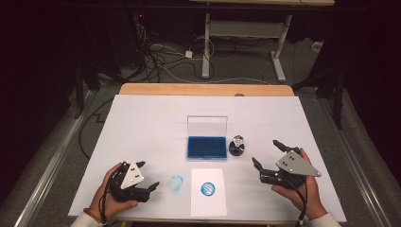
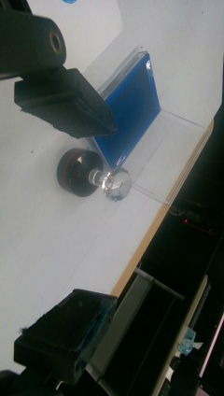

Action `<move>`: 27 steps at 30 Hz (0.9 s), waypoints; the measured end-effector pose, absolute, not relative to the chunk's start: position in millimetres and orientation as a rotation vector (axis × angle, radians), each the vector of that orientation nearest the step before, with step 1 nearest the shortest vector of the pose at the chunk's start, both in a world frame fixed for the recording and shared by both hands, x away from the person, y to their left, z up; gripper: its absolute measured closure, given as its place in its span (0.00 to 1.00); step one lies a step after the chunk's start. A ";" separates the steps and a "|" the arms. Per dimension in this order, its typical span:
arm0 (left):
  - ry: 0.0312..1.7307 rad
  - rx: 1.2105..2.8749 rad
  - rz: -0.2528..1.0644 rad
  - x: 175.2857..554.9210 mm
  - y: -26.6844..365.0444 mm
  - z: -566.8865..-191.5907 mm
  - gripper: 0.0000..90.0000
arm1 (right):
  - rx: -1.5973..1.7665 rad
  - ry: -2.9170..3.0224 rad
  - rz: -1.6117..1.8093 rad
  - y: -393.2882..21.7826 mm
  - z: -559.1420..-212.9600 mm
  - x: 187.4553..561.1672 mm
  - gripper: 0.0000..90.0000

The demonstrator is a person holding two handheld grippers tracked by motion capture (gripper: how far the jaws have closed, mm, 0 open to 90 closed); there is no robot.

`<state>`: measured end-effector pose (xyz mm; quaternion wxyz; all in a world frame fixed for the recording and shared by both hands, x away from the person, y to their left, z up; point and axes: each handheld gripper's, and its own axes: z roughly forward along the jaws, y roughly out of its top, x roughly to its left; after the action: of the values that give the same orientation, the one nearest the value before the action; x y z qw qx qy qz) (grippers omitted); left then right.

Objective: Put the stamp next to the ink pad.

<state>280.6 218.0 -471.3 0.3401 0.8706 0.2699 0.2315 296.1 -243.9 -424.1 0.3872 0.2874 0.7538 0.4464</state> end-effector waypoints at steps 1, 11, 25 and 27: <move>0.710 2.267 0.591 280.4 217.7 -471.6 0.19 | 0.735 1.922 1.133 -245.1 -425.7 295.3 0.18; 0.702 2.261 0.612 281.1 218.0 -470.0 0.19 | 0.738 1.937 1.096 -258.0 -442.9 284.8 0.18; 0.698 2.262 0.641 278.6 216.4 -469.2 0.19 | 0.791 1.979 1.043 -280.3 -474.6 266.1 0.18; 0.696 2.258 0.645 277.4 216.0 -469.0 0.19 | 0.787 1.987 1.042 -280.8 -475.5 264.7 0.18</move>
<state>277.4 216.0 -469.0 0.3391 0.8672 0.2674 0.2478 264.7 -280.8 -475.5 0.3728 0.3072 0.7754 0.4068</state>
